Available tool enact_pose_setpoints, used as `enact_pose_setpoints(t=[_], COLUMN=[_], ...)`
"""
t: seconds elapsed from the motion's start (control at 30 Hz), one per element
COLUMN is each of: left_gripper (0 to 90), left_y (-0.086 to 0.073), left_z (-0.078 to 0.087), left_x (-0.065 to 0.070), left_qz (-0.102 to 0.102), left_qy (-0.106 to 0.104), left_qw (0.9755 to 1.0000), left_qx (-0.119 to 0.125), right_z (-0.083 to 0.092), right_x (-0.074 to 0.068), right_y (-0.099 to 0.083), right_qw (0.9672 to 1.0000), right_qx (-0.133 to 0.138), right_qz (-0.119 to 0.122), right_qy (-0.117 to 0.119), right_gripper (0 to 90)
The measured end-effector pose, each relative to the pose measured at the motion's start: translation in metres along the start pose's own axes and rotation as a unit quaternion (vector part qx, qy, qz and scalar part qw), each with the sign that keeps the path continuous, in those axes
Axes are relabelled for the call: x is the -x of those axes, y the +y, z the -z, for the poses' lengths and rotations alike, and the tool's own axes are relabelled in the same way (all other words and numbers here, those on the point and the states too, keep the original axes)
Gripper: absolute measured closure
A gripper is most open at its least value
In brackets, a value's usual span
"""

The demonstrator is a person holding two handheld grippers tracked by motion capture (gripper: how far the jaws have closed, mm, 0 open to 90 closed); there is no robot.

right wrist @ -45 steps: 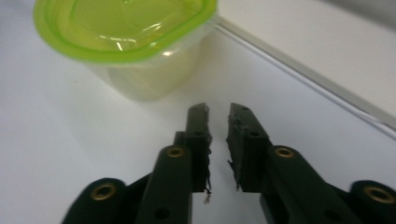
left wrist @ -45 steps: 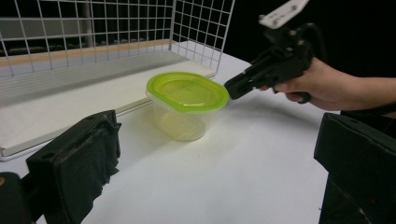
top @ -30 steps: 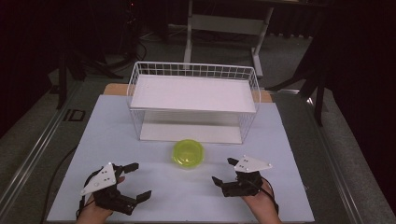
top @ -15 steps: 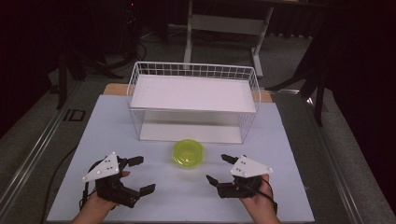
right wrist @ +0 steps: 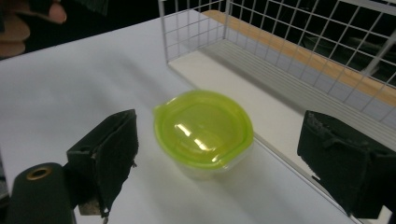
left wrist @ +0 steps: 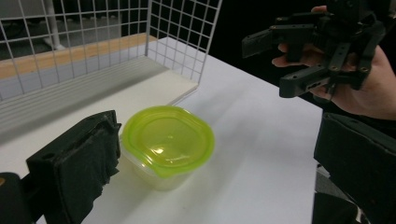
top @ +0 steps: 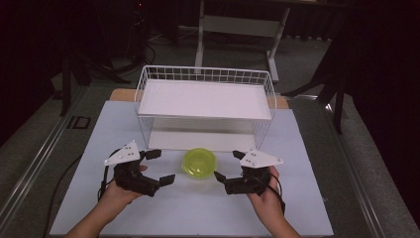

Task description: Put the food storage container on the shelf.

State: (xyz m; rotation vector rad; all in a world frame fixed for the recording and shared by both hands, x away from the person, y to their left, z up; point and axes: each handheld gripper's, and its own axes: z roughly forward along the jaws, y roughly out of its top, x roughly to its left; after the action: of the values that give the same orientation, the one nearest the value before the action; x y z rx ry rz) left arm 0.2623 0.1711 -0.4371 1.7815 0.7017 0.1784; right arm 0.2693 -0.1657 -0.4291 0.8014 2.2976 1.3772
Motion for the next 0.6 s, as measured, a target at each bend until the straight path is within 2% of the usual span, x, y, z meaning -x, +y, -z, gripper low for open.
enact_pose_setpoints(t=[0.07, 0.1, 0.13, 0.17, 0.2, 0.27, 0.33, 0.4, 0.47, 0.53, 0.6], left_gripper=[1.3, 1.3, 1.2, 1.3, 1.3, 1.3, 6.4, 6.5, 6.9, 7.7, 8.9], left_y=[0.001, 0.002, 0.001, 0.001, 0.001, -0.001, -0.002, -0.003, -0.006, -0.007, -0.009], left_z=[-0.007, -0.01, -0.013, -0.017, -0.02, -0.026, -0.031, -0.034, -0.043, -0.049, -0.055], left_x=[-0.003, -0.005, -0.006, -0.009, -0.011, -0.015, -0.018, -0.021, -0.027, -0.031, -0.034], left_qz=[0.0, 0.0, 0.001, 0.005, 0.009, 0.018, 0.023, 0.028, 0.04, 0.053, 0.064], left_qy=[0.004, 0.008, 0.009, 0.011, 0.013, 0.016, 0.022, 0.023, 0.04, 0.04, 0.055], left_qw=[1.0, 0.9999, 0.9998, 0.9997, 0.9996, 0.9992, 0.9988, 0.9984, 0.9967, 0.996, 0.9945], left_qx=[-0.006, -0.011, -0.015, -0.019, -0.023, -0.031, -0.037, -0.042, -0.058, -0.059, -0.062], right_z=[-0.008, -0.012, -0.014, -0.017, -0.02, -0.024, -0.03, -0.032, -0.04, -0.045, -0.05], right_x=[0.004, 0.008, 0.01, 0.012, 0.015, 0.017, 0.02, 0.021, 0.025, 0.028, 0.03], right_y=[0.001, 0.001, 0.0, -0.001, -0.003, -0.005, -0.008, -0.009, -0.012, -0.014, -0.016], right_qw=[0.9994, 0.9987, 0.9984, 0.998, 0.9973, 0.997, 0.9969, 0.9967, 0.9953, 0.9942, 0.9931], right_qx=[-0.016, -0.017, -0.013, -0.007, -0.006, -0.004, -0.011, -0.014, -0.022, -0.027, -0.029], right_qz=[-0.029, -0.044, -0.05, -0.062, -0.073, -0.077, -0.077, -0.079, -0.093, -0.102, -0.111], right_qy=[-0.005, 0.016, 0.022, 0.011, 0.012, -0.005, -0.009, -0.011, -0.02, -0.023, -0.027], right_gripper=[12.0, 11.8, 11.8, 11.8, 11.8, 11.9, 12.7, 14.1, 14.4, 15.0, 18.1])
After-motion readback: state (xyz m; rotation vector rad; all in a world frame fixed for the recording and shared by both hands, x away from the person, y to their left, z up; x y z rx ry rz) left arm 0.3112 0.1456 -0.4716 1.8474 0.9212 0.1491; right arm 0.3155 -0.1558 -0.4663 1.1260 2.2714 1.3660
